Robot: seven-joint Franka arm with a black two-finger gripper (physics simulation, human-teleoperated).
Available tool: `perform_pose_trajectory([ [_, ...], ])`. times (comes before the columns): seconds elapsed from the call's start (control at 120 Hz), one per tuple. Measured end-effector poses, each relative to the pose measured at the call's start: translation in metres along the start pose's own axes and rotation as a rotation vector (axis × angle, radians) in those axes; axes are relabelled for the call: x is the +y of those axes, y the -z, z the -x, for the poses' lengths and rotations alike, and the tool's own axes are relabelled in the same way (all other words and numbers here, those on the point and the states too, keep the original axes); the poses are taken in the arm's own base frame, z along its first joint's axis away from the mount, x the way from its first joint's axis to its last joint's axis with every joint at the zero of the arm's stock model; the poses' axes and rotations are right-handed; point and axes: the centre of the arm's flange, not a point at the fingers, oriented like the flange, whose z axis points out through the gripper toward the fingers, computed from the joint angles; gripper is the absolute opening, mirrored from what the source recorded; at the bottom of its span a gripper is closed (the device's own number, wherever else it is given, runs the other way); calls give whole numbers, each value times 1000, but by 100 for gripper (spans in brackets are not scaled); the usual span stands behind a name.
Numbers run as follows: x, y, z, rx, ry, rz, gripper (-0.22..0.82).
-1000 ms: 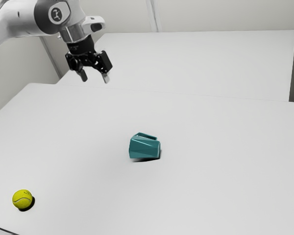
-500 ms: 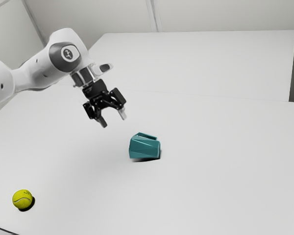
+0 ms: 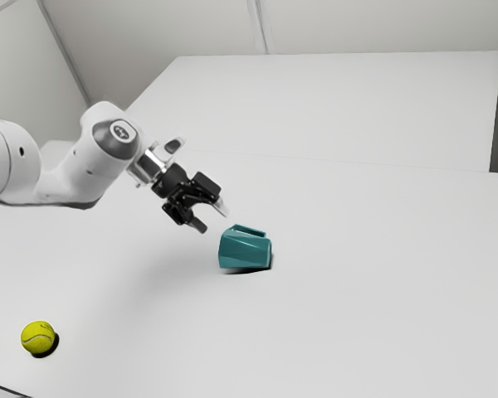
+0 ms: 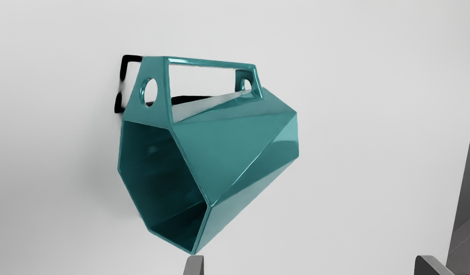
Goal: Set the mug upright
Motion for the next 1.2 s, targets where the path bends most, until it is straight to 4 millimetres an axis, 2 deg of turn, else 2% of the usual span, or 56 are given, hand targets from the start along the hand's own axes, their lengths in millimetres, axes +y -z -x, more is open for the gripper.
perform_pose_trajectory([
  [0.092, -18, -6, -4, 13, -31, 25, 60],
  [0.233, -35, -8, -9, 33, -90, 46, 60],
  [0.367, -56, -20, -14, 43, -115, 74, 60],
  [0.508, -68, -30, -17, 53, -143, 97, 60],
  [0.725, -69, -43, -14, 44, -178, 165, 60],
  [0.975, -60, -55, -10, 30, -213, 240, 60],
  [1.2, -65, -72, -11, 33, -208, 296, 60],
])
